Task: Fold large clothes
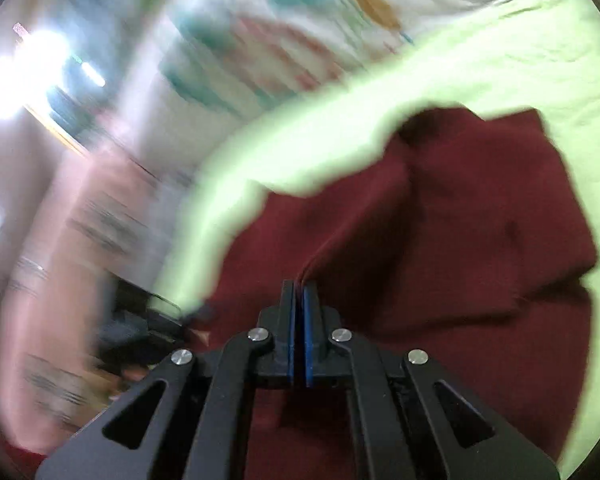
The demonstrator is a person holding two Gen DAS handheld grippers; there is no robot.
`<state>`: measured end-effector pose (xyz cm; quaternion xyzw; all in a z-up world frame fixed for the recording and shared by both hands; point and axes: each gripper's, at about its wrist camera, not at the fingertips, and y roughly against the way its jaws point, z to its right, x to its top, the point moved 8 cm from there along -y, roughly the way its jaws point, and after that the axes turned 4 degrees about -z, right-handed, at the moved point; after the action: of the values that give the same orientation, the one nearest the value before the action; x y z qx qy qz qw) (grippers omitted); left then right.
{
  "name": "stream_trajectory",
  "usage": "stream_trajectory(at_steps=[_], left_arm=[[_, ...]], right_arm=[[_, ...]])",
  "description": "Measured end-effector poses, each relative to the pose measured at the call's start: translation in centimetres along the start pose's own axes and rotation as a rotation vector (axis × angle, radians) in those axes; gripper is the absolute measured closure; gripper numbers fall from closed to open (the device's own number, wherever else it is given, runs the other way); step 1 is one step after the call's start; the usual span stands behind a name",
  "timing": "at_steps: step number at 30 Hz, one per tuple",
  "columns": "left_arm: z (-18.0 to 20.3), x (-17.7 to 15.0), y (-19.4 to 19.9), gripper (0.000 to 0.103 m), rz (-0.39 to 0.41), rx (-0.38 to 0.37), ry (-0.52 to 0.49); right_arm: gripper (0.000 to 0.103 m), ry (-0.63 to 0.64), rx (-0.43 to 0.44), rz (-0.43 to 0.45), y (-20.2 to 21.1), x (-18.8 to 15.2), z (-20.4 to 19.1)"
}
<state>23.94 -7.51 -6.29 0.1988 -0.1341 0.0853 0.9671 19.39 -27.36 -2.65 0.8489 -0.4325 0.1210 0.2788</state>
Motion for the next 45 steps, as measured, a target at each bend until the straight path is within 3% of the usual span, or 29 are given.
stream_trajectory(at_steps=[1,2,6,8,12,15,17,19,22,23,25,27,28,30,32,33,39,45], left_arm=[[-0.1,-0.2,0.7,0.101,0.001,0.018,-0.016],[-0.7,-0.5,1.4,0.101,-0.003,0.044,-0.021],[-4.9,-2.6,2.1,0.101,-0.067,0.188,0.0],[-6.2,-3.6,2.1,0.1,-0.102,0.226,0.003],[-5.4,-4.8,2.6,0.102,-0.122,0.263,-0.052],[-2.6,-5.0,3.1,0.102,-0.108,0.263,-0.139],[0.2,-5.0,2.9,0.102,-0.096,0.203,-0.194],[2.7,-5.0,1.9,0.101,-0.098,0.141,-0.234],[2.1,-4.8,-0.7,0.086,-0.133,0.204,-0.234],[0.2,-4.7,-1.9,0.086,-0.155,0.285,-0.208],[-2.4,-4.9,-3.0,0.086,-0.192,0.355,-0.166],[-3.1,-5.2,-2.8,0.088,-0.2,0.341,-0.137],[-2.7,-5.4,-2.4,0.088,-0.192,0.332,-0.142],[-1.5,-6.0,-0.9,0.084,-0.174,0.332,-0.181],[-0.4,-6.8,1.0,0.079,-0.156,0.345,-0.215],[-0.2,-7.1,1.8,0.074,-0.144,0.358,-0.223],[-2.2,-10.7,9.5,0.046,-0.046,0.494,-0.205],[-4.9,-15.1,14.7,0.046,-0.015,0.563,-0.154]], right_arm=[[0.1,-0.016,0.012,0.025,0.6,0.2,0.1],[0.1,-0.008,-0.032,0.026,0.8,0.0,0.7],[0.096,0.06,-0.303,-0.096,-0.8,-2.8,4.1],[0.096,0.052,-0.397,-0.146,-1.0,-3.8,5.4],[0.096,0.105,-0.473,-0.065,1.2,-3.0,3.6],[0.096,0.181,-0.44,-0.017,1.2,-2.3,0.8],[0.096,0.223,-0.364,-0.044,0.3,-3.1,-0.8],[0.096,0.232,-0.345,-0.089,-0.8,-4.0,-1.1],[0.095,0.204,-0.42,-0.173,-2.3,-5.1,0.4],[0.095,0.17,-0.49,-0.194,-2.5,-5.3,2.1],[0.095,0.094,-0.545,-0.179,-1.6,-5.1,4.7],[0.094,0.033,-0.565,-0.161,-0.4,-4.9,6.0],[0.093,0.014,-0.54,-0.145,0.6,-4.8,6.2],[0.088,0.004,-0.413,-0.115,1.9,-5.0,4.9],[0.059,0.011,-0.36,-0.098,3.1,-5.5,3.7],[0.054,0.027,-0.352,-0.089,4.0,-5.8,3.2],[0.052,0.073,-0.353,-0.084,7.9,-9.1,2.3],[0.051,0.063,-0.412,-0.1,11.7,-13.1,3.8]])
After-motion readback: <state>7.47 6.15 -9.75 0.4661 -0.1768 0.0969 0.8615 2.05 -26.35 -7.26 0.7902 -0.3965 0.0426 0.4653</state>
